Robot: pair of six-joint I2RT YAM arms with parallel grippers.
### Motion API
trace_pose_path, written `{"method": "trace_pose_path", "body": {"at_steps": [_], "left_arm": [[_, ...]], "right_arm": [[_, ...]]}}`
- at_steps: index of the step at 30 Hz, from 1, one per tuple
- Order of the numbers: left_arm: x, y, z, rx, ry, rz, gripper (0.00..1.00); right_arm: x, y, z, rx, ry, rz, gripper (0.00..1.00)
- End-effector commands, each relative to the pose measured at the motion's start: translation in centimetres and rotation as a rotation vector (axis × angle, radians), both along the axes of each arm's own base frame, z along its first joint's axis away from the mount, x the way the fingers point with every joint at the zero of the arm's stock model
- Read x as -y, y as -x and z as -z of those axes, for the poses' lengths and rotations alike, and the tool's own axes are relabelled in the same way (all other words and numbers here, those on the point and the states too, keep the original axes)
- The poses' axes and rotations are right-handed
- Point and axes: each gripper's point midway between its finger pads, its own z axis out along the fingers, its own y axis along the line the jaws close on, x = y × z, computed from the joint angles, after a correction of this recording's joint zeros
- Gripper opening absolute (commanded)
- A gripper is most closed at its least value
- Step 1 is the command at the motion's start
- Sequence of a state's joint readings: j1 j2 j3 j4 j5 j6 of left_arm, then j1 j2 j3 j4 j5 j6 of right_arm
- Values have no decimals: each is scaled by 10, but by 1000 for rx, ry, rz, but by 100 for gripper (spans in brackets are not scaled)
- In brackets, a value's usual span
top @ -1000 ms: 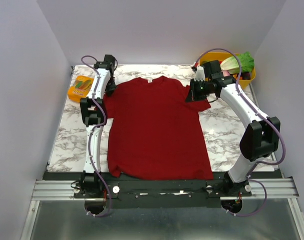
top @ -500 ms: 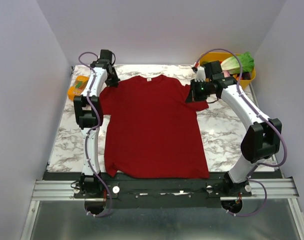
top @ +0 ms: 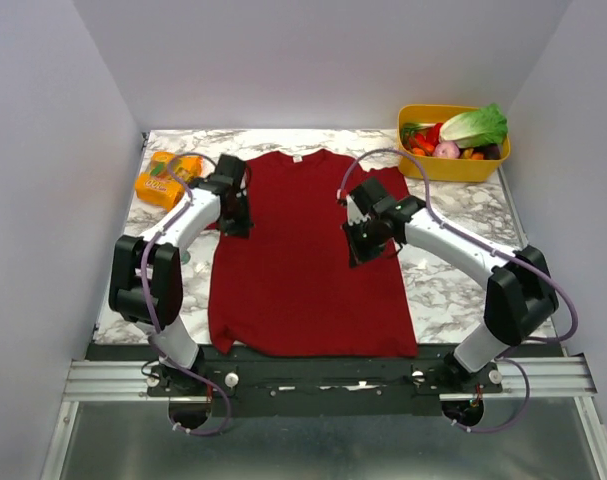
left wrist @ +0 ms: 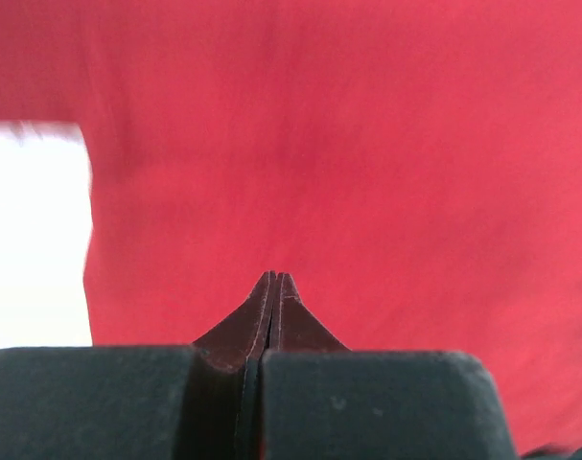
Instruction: Pin the brooch onto the clothing
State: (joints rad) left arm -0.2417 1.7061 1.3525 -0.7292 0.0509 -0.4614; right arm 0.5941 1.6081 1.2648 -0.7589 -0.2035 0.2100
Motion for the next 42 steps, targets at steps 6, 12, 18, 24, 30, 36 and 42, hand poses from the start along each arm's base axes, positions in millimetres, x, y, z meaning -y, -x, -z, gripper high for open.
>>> {"method": "trace_pose_path", "body": {"at_steps": [6, 12, 18, 24, 30, 36, 42], "left_arm": [[-16, 120, 52, -281, -92, 21, 0], [-28, 155, 69, -415, -215, 55, 0], [-44, 175, 88, -523, -369, 94, 0], [-45, 189, 100, -601, -443, 140, 0], [-45, 181, 96, -584, -486, 154, 0], [-24, 132, 52, -387, -417, 152, 2], [-7, 86, -2, -171, -215, 123, 31]], "right_arm": [[61, 57, 90, -181, 414, 82, 1], [77, 69, 104, -227, 497, 100, 1], [87, 76, 112, -262, 546, 101, 1], [99, 89, 118, -299, 587, 88, 1], [100, 100, 114, -330, 572, 81, 1], [85, 86, 88, -259, 489, 87, 1], [52, 44, 31, -71, 328, 107, 1]]}}
